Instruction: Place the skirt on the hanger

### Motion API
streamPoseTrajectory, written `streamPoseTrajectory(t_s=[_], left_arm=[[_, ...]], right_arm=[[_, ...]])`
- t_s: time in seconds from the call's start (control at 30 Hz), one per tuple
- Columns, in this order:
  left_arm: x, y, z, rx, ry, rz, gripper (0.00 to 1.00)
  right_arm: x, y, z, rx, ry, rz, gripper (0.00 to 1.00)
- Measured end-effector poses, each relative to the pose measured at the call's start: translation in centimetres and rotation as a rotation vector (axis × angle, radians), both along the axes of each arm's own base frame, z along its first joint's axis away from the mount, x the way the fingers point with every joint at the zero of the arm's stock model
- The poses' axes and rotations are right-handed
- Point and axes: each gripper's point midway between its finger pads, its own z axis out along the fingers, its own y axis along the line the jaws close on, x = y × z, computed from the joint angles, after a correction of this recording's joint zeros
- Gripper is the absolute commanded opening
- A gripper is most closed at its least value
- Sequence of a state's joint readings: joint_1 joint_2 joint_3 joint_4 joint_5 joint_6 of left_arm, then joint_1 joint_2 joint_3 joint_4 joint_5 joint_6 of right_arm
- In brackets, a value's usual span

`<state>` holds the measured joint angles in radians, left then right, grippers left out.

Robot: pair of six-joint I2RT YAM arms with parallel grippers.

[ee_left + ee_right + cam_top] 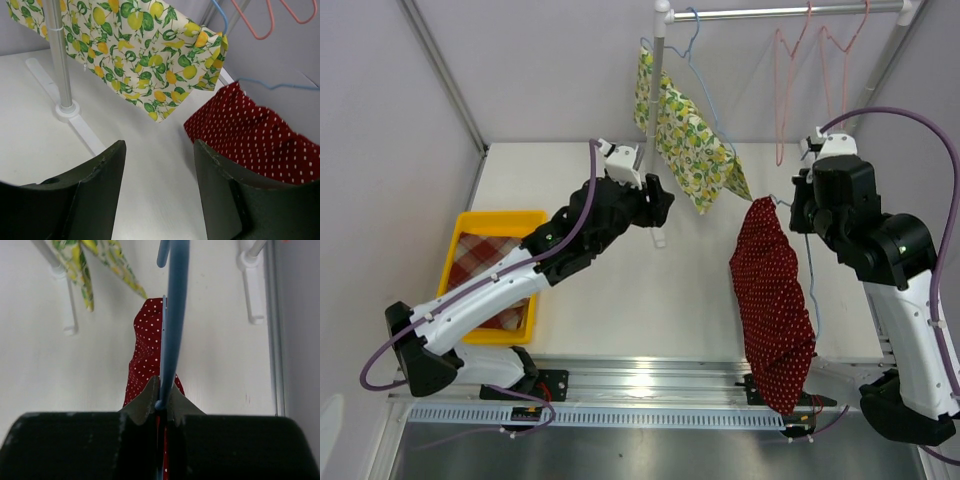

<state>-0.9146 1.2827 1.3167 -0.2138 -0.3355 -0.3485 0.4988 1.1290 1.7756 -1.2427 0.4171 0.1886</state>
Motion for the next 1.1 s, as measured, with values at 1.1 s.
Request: streamPoseTrajectory(t_s=[1.1], left_arm=[[-1.5,3.7,-2.3,0.028,0.031,0.016,0.63]], right_arm=[[9.9,4.3,4.7,0.06,-0.211,0.16,0.0]])
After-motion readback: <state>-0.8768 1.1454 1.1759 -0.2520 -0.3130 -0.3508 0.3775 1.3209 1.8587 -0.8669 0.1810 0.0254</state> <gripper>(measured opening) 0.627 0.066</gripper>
